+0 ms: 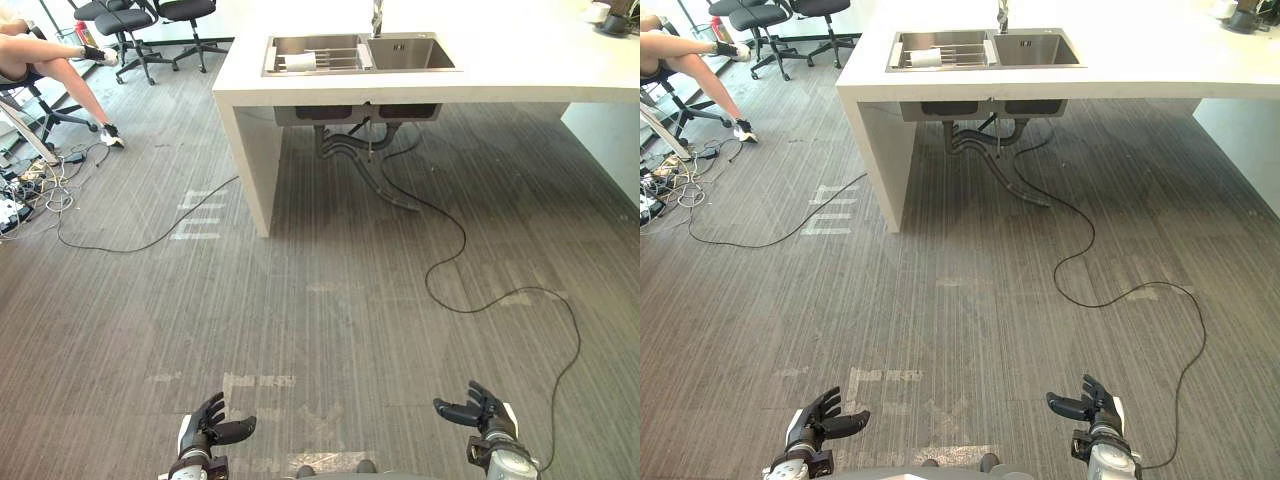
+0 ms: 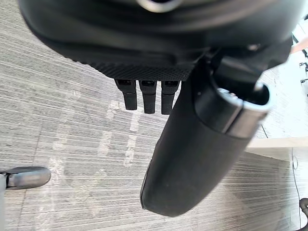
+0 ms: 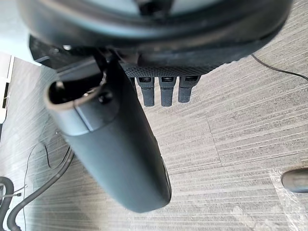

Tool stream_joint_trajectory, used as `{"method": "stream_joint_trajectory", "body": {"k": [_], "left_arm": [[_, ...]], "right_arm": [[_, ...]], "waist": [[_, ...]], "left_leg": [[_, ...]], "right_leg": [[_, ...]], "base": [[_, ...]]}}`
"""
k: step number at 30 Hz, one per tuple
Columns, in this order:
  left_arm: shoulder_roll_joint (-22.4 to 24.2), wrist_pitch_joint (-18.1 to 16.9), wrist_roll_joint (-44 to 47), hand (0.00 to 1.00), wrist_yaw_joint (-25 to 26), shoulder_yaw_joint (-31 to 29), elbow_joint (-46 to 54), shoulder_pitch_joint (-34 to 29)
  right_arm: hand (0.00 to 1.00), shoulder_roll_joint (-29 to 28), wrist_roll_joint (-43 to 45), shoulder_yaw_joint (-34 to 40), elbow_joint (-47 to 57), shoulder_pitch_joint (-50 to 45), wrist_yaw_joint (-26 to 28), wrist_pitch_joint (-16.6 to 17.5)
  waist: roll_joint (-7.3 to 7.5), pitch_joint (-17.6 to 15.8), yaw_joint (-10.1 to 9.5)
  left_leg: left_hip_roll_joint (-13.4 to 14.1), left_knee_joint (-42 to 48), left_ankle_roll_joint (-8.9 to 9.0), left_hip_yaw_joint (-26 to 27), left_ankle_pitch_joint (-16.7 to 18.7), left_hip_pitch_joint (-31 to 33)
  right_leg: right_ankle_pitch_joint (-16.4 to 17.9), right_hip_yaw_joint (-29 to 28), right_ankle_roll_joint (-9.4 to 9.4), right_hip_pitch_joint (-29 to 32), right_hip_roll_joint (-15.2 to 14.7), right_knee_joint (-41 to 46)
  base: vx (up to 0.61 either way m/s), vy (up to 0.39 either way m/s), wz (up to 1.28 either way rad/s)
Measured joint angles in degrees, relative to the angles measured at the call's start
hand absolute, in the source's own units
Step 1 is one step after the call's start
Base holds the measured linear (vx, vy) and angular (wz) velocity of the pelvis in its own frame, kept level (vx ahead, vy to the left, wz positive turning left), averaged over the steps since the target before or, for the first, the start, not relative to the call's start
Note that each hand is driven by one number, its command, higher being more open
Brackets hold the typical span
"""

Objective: Walk over to the sink, pick up the cup, carry it to the dishwasher, place the cup inside the dishwasher, then close the dishwasher door

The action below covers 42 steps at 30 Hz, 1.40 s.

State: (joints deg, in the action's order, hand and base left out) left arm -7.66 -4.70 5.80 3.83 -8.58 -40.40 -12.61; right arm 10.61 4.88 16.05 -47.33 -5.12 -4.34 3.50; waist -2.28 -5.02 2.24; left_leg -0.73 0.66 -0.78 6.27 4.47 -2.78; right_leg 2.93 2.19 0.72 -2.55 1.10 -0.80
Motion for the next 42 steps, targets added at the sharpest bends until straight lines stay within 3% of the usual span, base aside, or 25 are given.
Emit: {"method": "stream_joint_trajectory", "body": {"k": [4,5,8,10,12,14,15,16,17,18,20,22,24,27,28,31,32,33,34,35,37,38,39,40,42], "left_arm": [[0.6,0.0,1.3,0.90,0.0,0.1,3.6,0.0],[1.0,-0.1,1.7,0.90,0.0,0.2,4.9,0.0],[1.0,-0.3,2.3,0.90,0.5,1.7,6.3,0.6],[0.7,-0.4,2.3,0.90,0.9,2.7,6.3,0.7],[0.6,-0.4,2.6,0.90,1.2,3.2,6.1,1.1],[0.5,-0.4,3.2,0.90,1.3,3.1,5.6,3.0],[0.3,-0.4,3.8,0.90,1.4,3.1,5.2,3.7],[-0.3,-0.4,3.9,0.90,1.9,3.2,4.9,3.8],[-0.5,-0.4,3.9,0.90,2.3,3.1,4.5,3.8],[0.4,-0.4,4.2,0.90,2.6,2.7,2.7,4.2],[0.5,-0.6,4.3,0.90,2.7,2.7,2.4,4.9],[2.0,-0.6,4.3,0.90,2.5,2.1,2.9,4.8],[2.6,-0.6,4.4,0.90,2.3,2.2,5.6,3.6],[3.4,-0.8,5.1,0.90,2.4,2.4,9.1,3.1],[3.8,-0.8,5.7,0.90,2.4,2.4,11.1,2.9],[3.9,-0.8,6.1,0.90,2.8,2.4,14.2,2.3],[4.2,-0.8,6.3,0.90,3.9,2.1,17.4,1.6],[4.2,-0.8,6.3,0.90,4.3,1.9,18.6,1.3],[4.2,-0.8,6.4,0.90,4.9,1.2,21.0,1.0],[4.5,-0.8,6.5,0.90,5.5,0.9,26.0,1.2],[4.5,-0.8,6.5,0.90,5.7,2.2,33.5,0.4],[4.3,-0.8,6.5,0.90,5.8,2.5,36.0,0.2],[3.7,-0.9,6.5,0.90,6.1,3.0,40.8,0.4],[3.4,-1.2,6.4,0.90,6.8,3.3,45.2,0.9],[3.0,-2.4,6.3,0.90,7.8,3.5,49.1,1.4]], "right_arm": [[0.90,0.0,0.0,0.9,1.4,1.5,-0.5,-0.1],[0.90,0.0,0.0,1.8,1.4,1.6,-0.7,-0.1],[0.90,0.1,0.1,2.0,1.4,1.6,-0.8,-0.3],[0.90,0.2,0.1,2.0,1.3,1.2,-0.8,-0.9],[0.90,0.7,0.1,1.9,1.4,1.6,-0.8,-1.1],[0.90,1.5,0.1,1.2,1.4,2.9,-0.7,-1.2],[0.90,2.0,0.1,0.8,1.4,3.6,-0.7,-1.2],[0.90,2.4,0.1,0.3,1.7,3.6,-0.7,-1.2],[0.90,2.6,0.1,0.1,1.8,3.4,-0.8,-1.2],[0.90,3.7,0.1,-0.1,1.7,3.4,-0.9,-1.4],[0.90,3.7,0.1,-0.4,2.0,4.3,-1.0,-1.4],[0.90,2.5,0.5,-1.3,3.0,4.2,-1.0,-1.4],[0.90,1.3,0.6,-3.1,5.2,3.4,-1.4,-1.0],[0.90,-0.3,0.7,-3.3,8.4,4.1,-1.6,0.1],[0.90,-0.3,0.7,-3.4,7.8,5.0,-1.7,0.1],[0.90,0.4,0.6,-3.9,5.4,5.6,-1.8,0.0],[0.90,0.6,0.5,-3.4,3.7,5.6,-1.9,-0.3],[0.90,0.4,0.5,-3.4,3.0,5.5,-1.9,-0.5],[0.90,0.0,0.4,-3.6,2.5,5.1,-2.0,-0.7],[0.90,-0.4,0.0,-3.3,2.4,4.4,-2.0,-0.7],[0.90,-0.4,-0.1,-2.4,0.4,4.3,-2.1,-0.8],[0.90,-0.6,-0.1,-2.4,0.2,4.0,-2.1,-0.8],[0.90,-1.0,-0.1,-2.4,0.1,3.5,-2.0,-0.8],[0.90,-1.4,-0.7,-2.6,0.1,3.4,-1.8,-0.9],[0.90,-1.8,-0.8,-3.2,0.1,3.2,-1.6,-0.9]], "waist": [[-0.56,-0.4,-0.18],[-0.54,-0.6,-0.17],[-0.72,-1.5,0.17],[-0.39,-2.2,0.33],[-0.86,-3.0,0.59],[-2.48,-4.8,1.51],[-3.06,-5.1,1.70],[-1.92,-5.0,1.72],[-1.16,-4.9,1.79],[-2.24,-4.7,1.87],[-2.84,-4.6,2.36],[-2.74,-5.4,1.18],[-1.21,-6.6,-0.15],[-0.21,-7.1,-2.03],[0.11,-7.3,-3.11],[0.37,-7.5,-4.50],[-0.52,-7.1,-4.97],[-0.35,-7.1,-5.54],[0.58,-6.8,-5.93],[2.24,-6.6,-5.42],[2.25,-6.5,-5.29],[2.29,-6.5,-5.11],[2.33,-6.5,-4.13],[2.34,-6.5,-3.48],[2.29,-6.5,-2.96]], "left_leg": [[0.2,6.1,-0.55,1.6,4.4,3.2],[-0.2,8.2,-0.95,1.7,6.4,3.3],[-0.7,9.5,-1.96,1.0,9.7,1.3],[-1.0,9.6,-2.67,0.2,10.9,-1.1],[0.0,9.1,-2.27,-0.6,12.0,-3.4],[2.7,7.5,-1.33,-1.7,12.1,-5.5],[4.1,7.0,0.22,-1.9,12.1,-6.2],[4.0,6.9,1.58,-2.0,12.7,-8.0],[3.8,7.0,2.62,-2.2,13.4,-9.6],[5.4,9.1,3.59,-2.4,14.2,-10.8],[7.5,21.4,4.91,-2.5,11.7,-5.9],[12.6,50.2,6.41,-2.5,3.7,4.3],[16.2,66.3,5.27,0.6,4.6,11.2],[17.3,65.0,3.48,5.2,6.0,21.9],[15.0,53.1,3.46,6.8,7.3,25.1],[8.7,26.8,4.33,6.2,4.0,25.7],[5.8,14.3,3.47,4.4,-2.6,24.9],[5.3,14.4,2.42,3.6,-5.7,24.2],[4.5,15.0,-1.14,3.4,-8.5,23.7],[2.4,18.3,-2.43,4.1,-4.5,24.3],[1.8,20.9,-2.64,4.6,-0.5,22.4],[1.6,21.4,-2.86,4.6,0.9,21.0],[1.0,21.7,-3.30,4.1,3.2,18.3],[0.7,21.9,-3.58,3.7,5.5,15.0],[0.5,20.5,-3.69,3.6,7.1,10.2]], "right_leg": [[5.2,-1.6,1.06,5.1,-0.3,9.3],[8.8,-1.4,2.61,7.1,-1.1,15.8],[11.1,3.4,4.16,15.6,-3.5,37.2],[13.1,5.9,2.85,18.8,-5.3,44.1],[14.4,9.3,1.16,22.5,-5.8,41.2],[13.1,11.8,0.32,25.7,-4.1,33.1],[8.4,12.1,0.65,27.5,-2.5,25.0],[1.0,10.9,-0.02,27.7,-2.4,17.0],[-3.9,10.3,-1.60,27.6,-2.8,16.7],[-4.3,11.1,-5.58,27.9,-2.6,21.9],[0.5,12.3,-7.64,26.4,-1.4,23.7],[2.8,12.7,-10.89,15.8,2.0,17.7],[3.2,11.6,-11.31,6.6,3.7,12.0],[3.3,9.3,-11.54,-1.3,4.0,5.0],[3.8,8.1,-11.73,-4.0,3.3,2.6],[6.5,6.6,-9.96,-7.1,1.6,1.4],[8.5,5.6,-6.63,-8.9,1.4,1.5],[9.3,5.0,-5.22,-9.6,1.1,1.6],[10.9,3.9,-2.49,-10.5,-0.1,2.1],[13.0,4.0,0.34,-9.8,-2.8,6.0],[13.9,2.6,2.45,-6.1,-4.2,18.7],[13.5,2.4,4.84,-4.3,-4.8,25.0],[10.5,1.6,12.60,0.3,-6.0,38.7],[10.3,0.8,12.99,4.8,-7.4,50.7],[11.7,2.8,9.87,8.5,-9.6,58.4]], "base": [[0.09,0.023,-0.23],[0.09,0.043,-0.05],[0.14,0.057,0.04],[0.23,0.013,0.16],[0.32,-0.014,0.23],[0.52,-0.087,0.37],[0.49,-0.111,0.28],[0.56,-0.146,0.25],[0.62,-0.191,0.20],[0.74,-0.250,0.23],[0.61,-0.232,0.20],[0.62,-0.250,0.07],[0.59,-0.209,-0.19],[0.50,-0.128,-0.27],[0.46,0.000,-0.33],[0.45,0.078,-0.26],[0.60,0.194,-0.30],[0.53,0.186,-0.45],[0.58,0.202,-0.19],[0.62,0.185,-0.06],[0.65,0.206,0.00],[0.57,0.190,0.03],[0.56,0.155,0.17],[0.56,0.135,0.16],[0.52,0.060,0.08]]}}
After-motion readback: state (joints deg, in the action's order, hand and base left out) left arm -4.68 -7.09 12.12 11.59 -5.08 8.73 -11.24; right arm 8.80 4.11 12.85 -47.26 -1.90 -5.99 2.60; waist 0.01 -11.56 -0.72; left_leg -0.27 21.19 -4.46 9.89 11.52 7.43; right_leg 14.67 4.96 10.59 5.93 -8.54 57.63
